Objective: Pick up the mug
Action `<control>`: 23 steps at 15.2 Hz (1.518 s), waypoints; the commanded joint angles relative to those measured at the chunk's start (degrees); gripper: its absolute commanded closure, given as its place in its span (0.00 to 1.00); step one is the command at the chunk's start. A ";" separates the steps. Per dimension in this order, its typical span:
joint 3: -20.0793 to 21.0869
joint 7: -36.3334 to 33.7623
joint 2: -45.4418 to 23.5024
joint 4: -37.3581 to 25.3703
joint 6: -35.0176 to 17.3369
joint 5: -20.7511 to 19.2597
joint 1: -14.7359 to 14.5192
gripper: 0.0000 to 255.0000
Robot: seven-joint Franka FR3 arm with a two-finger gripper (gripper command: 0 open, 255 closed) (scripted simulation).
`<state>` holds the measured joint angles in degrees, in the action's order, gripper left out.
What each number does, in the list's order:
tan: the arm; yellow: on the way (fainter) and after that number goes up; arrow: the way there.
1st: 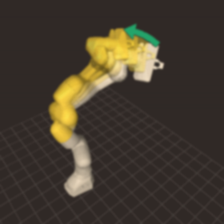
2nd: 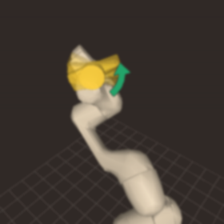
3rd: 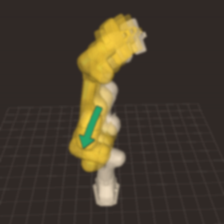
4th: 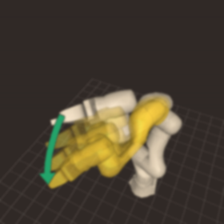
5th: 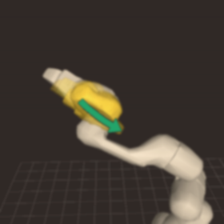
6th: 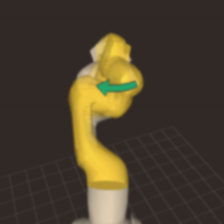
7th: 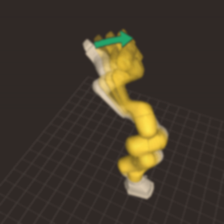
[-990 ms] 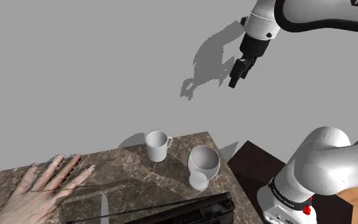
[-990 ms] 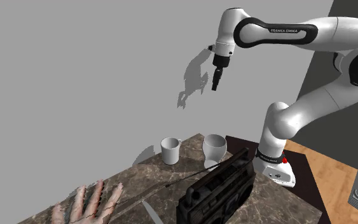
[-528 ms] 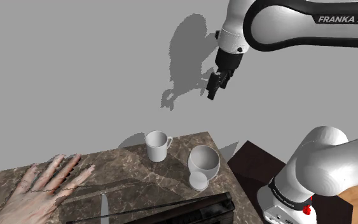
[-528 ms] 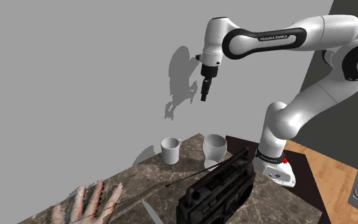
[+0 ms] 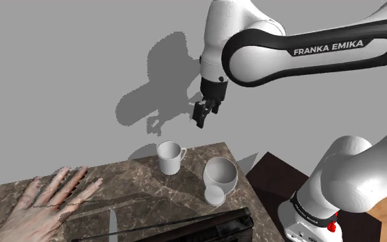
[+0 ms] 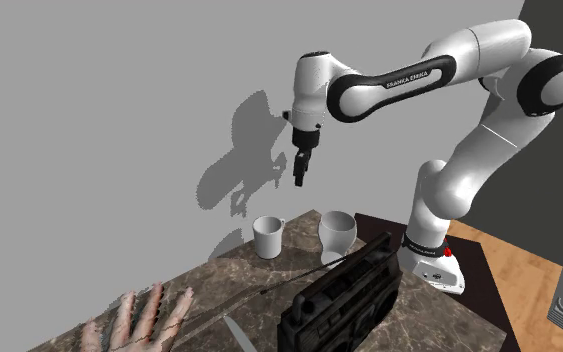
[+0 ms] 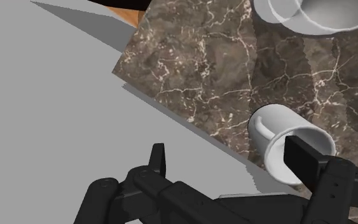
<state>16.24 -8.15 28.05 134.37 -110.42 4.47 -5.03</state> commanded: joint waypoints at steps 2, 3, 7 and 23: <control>3.08 -3.05 -4.77 -1.65 -2.49 -0.15 -0.65 0.00; 4.11 -4.12 -6.57 -2.38 -3.30 -0.40 -0.81 0.00; 8.09 -8.74 -14.22 -5.94 -6.20 -2.26 -1.36 0.00; 13.23 -19.49 -31.78 -11.24 -14.69 -10.94 -3.52 0.00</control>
<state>29.48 -27.51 -3.47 123.04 -124.77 -6.30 -8.54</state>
